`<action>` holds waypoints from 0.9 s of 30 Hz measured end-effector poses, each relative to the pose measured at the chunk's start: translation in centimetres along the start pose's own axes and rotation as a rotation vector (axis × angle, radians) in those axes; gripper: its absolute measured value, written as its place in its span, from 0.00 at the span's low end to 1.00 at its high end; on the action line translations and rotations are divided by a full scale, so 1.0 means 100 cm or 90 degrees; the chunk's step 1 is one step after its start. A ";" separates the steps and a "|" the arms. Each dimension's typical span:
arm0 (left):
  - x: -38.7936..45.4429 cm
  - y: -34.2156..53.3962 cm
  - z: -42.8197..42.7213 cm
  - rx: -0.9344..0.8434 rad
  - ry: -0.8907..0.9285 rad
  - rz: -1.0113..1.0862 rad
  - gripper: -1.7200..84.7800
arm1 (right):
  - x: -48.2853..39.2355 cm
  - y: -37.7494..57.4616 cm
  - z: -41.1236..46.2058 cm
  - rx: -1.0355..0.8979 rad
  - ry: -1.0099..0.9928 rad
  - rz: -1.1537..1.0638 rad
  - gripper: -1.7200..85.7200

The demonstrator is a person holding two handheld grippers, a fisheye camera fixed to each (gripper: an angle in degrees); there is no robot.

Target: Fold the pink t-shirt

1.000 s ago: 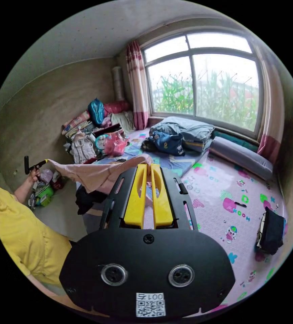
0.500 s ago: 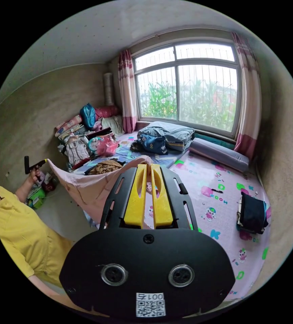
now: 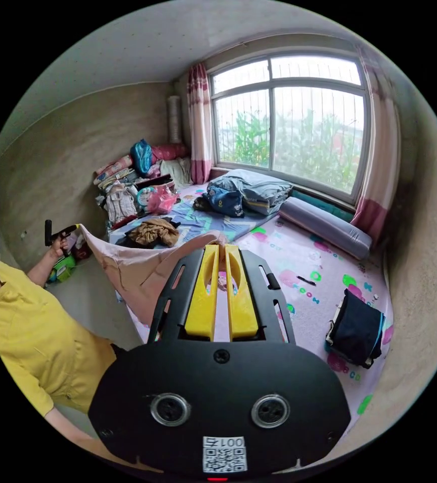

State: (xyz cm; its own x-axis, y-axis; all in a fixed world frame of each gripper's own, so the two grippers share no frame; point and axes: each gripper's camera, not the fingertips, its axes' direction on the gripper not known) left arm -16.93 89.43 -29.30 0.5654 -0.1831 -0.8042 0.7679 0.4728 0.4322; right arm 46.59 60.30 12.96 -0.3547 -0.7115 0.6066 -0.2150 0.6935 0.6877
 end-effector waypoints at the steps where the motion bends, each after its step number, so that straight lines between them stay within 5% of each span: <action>1: 0.005 0.011 0.017 -0.007 -0.007 -0.004 0.00 | 0.016 -0.009 0.002 -0.011 -0.001 0.001 0.03; 8: 0.010 0.050 0.091 -0.051 -0.024 0.002 0.00 | 0.086 -0.077 0.035 -0.032 -0.022 0.016 0.03; 16: -0.076 0.029 0.170 -0.059 -0.070 -0.003 0.00 | 0.104 -0.212 0.100 -0.013 -0.044 0.043 0.03; 27: -0.131 0.009 0.161 -0.003 -0.065 0.048 0.00 | 0.146 -0.312 0.069 0.015 -0.121 -0.009 0.03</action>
State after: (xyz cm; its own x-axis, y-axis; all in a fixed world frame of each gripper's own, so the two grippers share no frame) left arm -18.80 78.39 -11.87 0.6490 -0.2344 -0.7238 0.7212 0.4923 0.4873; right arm 41.85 29.01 -2.40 -0.5171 -0.6878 0.5094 -0.2409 0.6881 0.6845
